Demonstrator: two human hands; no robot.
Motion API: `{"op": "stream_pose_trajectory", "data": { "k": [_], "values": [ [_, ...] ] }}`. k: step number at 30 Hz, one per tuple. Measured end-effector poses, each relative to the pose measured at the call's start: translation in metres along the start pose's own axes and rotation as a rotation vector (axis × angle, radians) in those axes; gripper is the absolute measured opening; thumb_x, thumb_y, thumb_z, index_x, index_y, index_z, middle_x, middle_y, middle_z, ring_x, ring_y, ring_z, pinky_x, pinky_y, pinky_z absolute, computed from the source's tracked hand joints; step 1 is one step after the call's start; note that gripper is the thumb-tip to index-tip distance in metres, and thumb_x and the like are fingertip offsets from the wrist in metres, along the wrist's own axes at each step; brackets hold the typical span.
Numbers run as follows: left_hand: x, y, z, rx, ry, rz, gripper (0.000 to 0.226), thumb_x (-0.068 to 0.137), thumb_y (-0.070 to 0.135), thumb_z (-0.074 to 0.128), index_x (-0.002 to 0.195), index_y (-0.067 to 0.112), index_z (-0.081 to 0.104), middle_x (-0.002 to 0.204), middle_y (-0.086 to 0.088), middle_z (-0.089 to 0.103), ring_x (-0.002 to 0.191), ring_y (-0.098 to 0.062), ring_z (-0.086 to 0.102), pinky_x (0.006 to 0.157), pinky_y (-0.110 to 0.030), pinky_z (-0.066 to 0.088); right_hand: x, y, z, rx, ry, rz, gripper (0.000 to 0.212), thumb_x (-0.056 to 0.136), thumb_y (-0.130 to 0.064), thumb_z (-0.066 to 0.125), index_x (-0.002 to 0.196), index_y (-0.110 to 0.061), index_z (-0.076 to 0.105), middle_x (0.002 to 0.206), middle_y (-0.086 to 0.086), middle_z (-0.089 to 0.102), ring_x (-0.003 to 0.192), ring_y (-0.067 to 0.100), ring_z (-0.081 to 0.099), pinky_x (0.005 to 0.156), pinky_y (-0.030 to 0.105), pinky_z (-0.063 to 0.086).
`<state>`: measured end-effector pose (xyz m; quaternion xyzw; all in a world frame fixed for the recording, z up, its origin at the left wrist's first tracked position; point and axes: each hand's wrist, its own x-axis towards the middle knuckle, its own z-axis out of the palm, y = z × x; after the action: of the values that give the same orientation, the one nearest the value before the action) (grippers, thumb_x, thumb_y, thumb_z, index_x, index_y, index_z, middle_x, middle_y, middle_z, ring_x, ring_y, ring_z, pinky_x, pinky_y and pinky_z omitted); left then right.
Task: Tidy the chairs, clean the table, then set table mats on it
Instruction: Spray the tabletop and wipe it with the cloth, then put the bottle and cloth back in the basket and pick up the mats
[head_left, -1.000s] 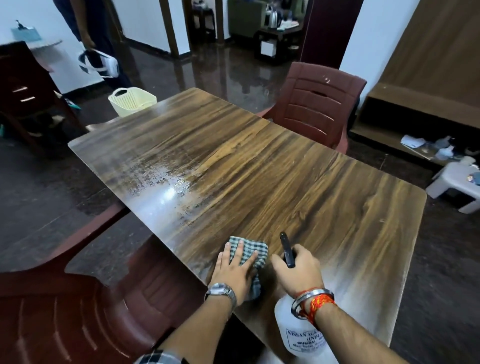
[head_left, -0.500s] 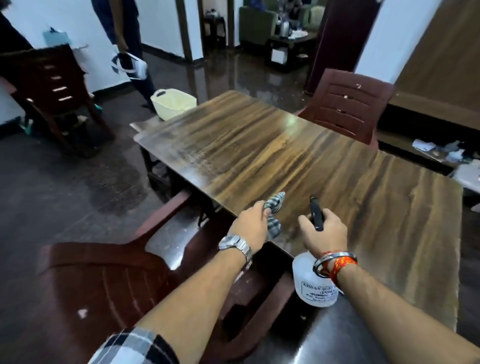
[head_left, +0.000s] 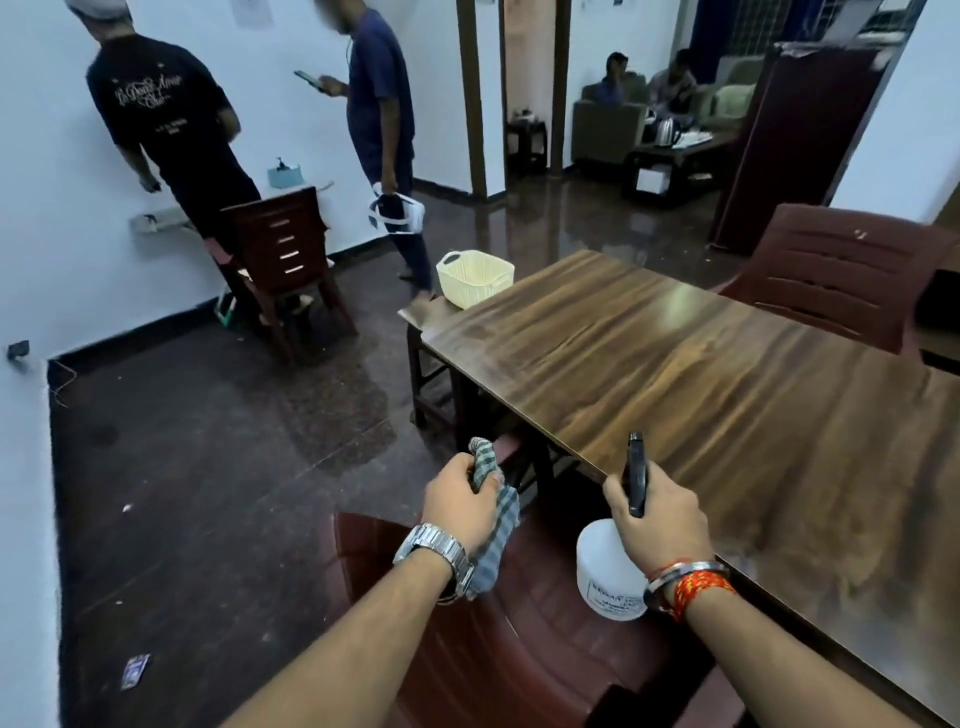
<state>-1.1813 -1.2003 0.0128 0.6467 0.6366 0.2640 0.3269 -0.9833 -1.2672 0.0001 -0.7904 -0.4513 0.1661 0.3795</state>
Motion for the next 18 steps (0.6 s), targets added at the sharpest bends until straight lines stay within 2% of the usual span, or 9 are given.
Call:
{"op": "stream_pose_trajectory", "data": {
  "k": [3,6,8,10,13,15,18],
  "values": [
    [0.044,-0.015,-0.038,-0.014,-0.025,0.049,0.012,0.092,0.031,0.057,0.084,0.022,0.057,0.076,0.005,0.064,0.062,-0.005,0.056,0.043,-0.012,0.033,0.006,-0.035,0.041,-0.01,0.075,-0.018,0.038,0.087,-0.034,0.064,0.06,-0.022,0.041,0.054,-0.001,0.054,0.053,0.02,0.052,0.05,0.028,0.035],
    [0.103,-0.045,-0.079,0.017,-0.046,0.146,0.013,0.092,0.029,0.057,0.081,0.022,0.056,0.071,0.005,0.062,0.061,-0.008,0.056,0.048,-0.016,0.035,0.024,-0.076,0.101,-0.056,0.147,-0.018,0.043,0.083,-0.032,0.07,0.054,-0.021,0.041,0.046,-0.004,0.049,0.048,0.015,0.048,0.046,0.024,0.032],
    [0.147,-0.064,-0.105,0.057,-0.06,0.202,0.008,0.091,0.028,0.057,0.087,0.021,0.058,0.075,0.002,0.063,0.067,-0.015,0.058,0.059,-0.025,0.039,0.038,-0.104,0.14,-0.08,0.203,0.001,0.042,0.081,-0.031,0.072,0.052,-0.019,0.044,0.046,-0.004,0.048,0.049,0.019,0.049,0.047,0.029,0.031],
    [0.199,-0.084,-0.135,0.071,-0.072,0.241,0.008,0.09,0.027,0.057,0.093,0.02,0.06,0.084,-0.003,0.067,0.077,-0.022,0.061,0.065,-0.025,0.04,0.056,-0.142,0.183,-0.088,0.245,0.012,0.041,0.081,-0.03,0.073,0.053,-0.019,0.045,0.047,-0.004,0.048,0.053,0.025,0.053,0.052,0.031,0.032],
    [0.256,-0.098,-0.17,0.11,-0.085,0.265,0.01,0.091,0.026,0.057,0.096,0.019,0.061,0.091,-0.005,0.068,0.085,-0.027,0.063,0.071,-0.03,0.047,0.082,-0.195,0.223,-0.029,0.269,0.036,0.042,0.082,-0.035,0.075,0.055,-0.018,0.047,0.05,-0.005,0.049,0.056,0.025,0.052,0.057,0.031,0.031],
    [0.292,-0.099,-0.189,0.115,-0.092,0.267,0.009,0.091,0.027,0.056,0.095,0.021,0.061,0.09,-0.005,0.066,0.083,-0.028,0.063,0.071,-0.033,0.05,0.103,-0.227,0.244,-0.001,0.278,0.026,0.044,0.08,-0.043,0.076,0.057,-0.016,0.05,0.05,-0.003,0.052,0.056,0.024,0.055,0.056,0.033,0.034],
    [0.349,-0.091,-0.202,0.15,-0.091,0.316,0.01,0.091,0.029,0.055,0.092,0.021,0.06,0.086,-0.005,0.066,0.08,-0.029,0.063,0.069,-0.035,0.052,0.144,-0.265,0.267,0.051,0.288,0.025,0.048,0.077,-0.049,0.078,0.056,-0.016,0.05,0.048,-0.002,0.056,0.05,0.021,0.059,0.056,0.036,0.047]
  ]
}}
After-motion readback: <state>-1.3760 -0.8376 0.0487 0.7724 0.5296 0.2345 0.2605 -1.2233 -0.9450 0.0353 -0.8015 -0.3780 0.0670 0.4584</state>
